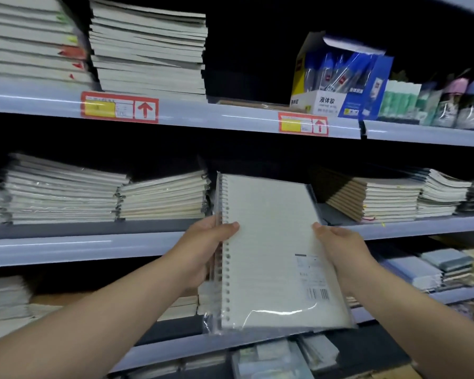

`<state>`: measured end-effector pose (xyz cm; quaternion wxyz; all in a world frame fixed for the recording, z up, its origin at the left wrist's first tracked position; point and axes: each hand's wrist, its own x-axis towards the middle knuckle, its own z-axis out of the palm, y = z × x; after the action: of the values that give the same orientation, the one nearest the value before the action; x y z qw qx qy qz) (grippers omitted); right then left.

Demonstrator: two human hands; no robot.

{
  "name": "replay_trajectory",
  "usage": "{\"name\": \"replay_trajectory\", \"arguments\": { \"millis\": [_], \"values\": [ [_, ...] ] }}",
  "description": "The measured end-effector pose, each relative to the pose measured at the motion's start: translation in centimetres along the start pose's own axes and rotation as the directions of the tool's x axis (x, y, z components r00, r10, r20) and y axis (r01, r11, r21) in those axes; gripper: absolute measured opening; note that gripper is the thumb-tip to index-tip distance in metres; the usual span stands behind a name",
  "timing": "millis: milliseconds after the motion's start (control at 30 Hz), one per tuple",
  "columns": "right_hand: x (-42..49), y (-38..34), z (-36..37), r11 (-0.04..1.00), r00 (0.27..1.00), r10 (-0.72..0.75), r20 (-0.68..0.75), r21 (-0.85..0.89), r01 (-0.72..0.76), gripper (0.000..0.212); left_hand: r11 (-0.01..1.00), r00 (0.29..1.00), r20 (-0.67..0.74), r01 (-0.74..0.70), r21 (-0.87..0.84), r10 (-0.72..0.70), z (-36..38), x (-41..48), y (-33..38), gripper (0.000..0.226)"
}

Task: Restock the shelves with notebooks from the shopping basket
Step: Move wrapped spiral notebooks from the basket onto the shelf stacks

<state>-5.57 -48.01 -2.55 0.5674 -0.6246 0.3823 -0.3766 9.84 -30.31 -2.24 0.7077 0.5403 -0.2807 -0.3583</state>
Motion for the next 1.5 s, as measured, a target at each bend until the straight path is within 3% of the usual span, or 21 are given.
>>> {"name": "replay_trajectory", "arguments": {
  "millis": [100,233,367,433,567,667,800,933,1067,1233,1333,1500],
  "values": [
    [2.1,-0.6,0.3,0.996,0.997,0.066,0.040,0.057,-0.068,0.039,0.999,0.999,0.012,0.036,0.001,-0.036,0.7,0.8,-0.1,0.026],
    [4.4,-1.2,0.3,0.992,0.993,0.087,0.084,0.079,-0.094,0.018,0.999,0.994,-0.101,0.044,0.015,-0.042,1.7,2.5,0.0,0.019],
    [6.1,-1.2,0.0,0.988,0.988,0.053,0.146,0.135,-0.073,0.052,0.997,0.979,-0.185,0.080,-0.018,-0.082,2.7,3.9,0.1,0.010],
    [6.4,-1.2,-0.2,0.997,0.988,0.008,0.154,0.069,-0.019,0.054,0.995,0.971,-0.217,0.103,-0.010,-0.103,2.8,4.7,0.2,0.011],
    [6.6,-1.2,-1.3,0.992,0.975,-0.059,0.213,-0.098,0.082,0.026,0.983,0.952,-0.249,0.183,-0.010,-0.179,3.4,6.0,0.4,0.020],
    [6.9,-1.2,-2.1,0.961,0.949,-0.112,0.294,-0.211,0.179,0.018,0.971,0.935,-0.264,0.236,-0.035,-0.237,3.9,7.0,0.8,0.024],
    [7.4,-1.2,-2.7,0.885,0.872,-0.154,0.465,-0.327,0.331,0.022,0.962,0.908,-0.321,0.263,-0.068,-0.270,4.3,8.2,1.3,0.022],
    [7.8,-0.4,-3.0,0.814,0.738,-0.182,0.650,-0.322,0.484,0.035,0.964,0.879,-0.401,0.260,-0.046,-0.256,3.8,8.9,1.7,0.020],
    [8.6,0.6,-2.9,0.607,0.620,-0.271,0.736,-0.369,0.703,0.038,0.966,0.870,-0.426,0.254,-0.046,-0.249,3.5,9.7,1.4,0.020],
    [10.0,1.3,-2.1,0.360,0.532,-0.385,0.755,-0.408,0.839,0.032,0.971,0.865,-0.442,0.218,-0.098,-0.238,3.7,10.6,0.8,0.016],
    [10.8,1.4,-1.3,0.329,0.519,-0.432,0.738,-0.407,0.852,0.031,0.983,0.874,-0.448,0.168,-0.079,-0.185,3.7,11.0,0.7,0.014],
    [12.3,0.8,0.8,0.362,0.528,-0.474,0.705,-0.391,0.846,0.022,0.986,0.877,-0.453,0.118,-0.118,-0.159,4.2,11.0,0.2,0.008]
  ]
}}
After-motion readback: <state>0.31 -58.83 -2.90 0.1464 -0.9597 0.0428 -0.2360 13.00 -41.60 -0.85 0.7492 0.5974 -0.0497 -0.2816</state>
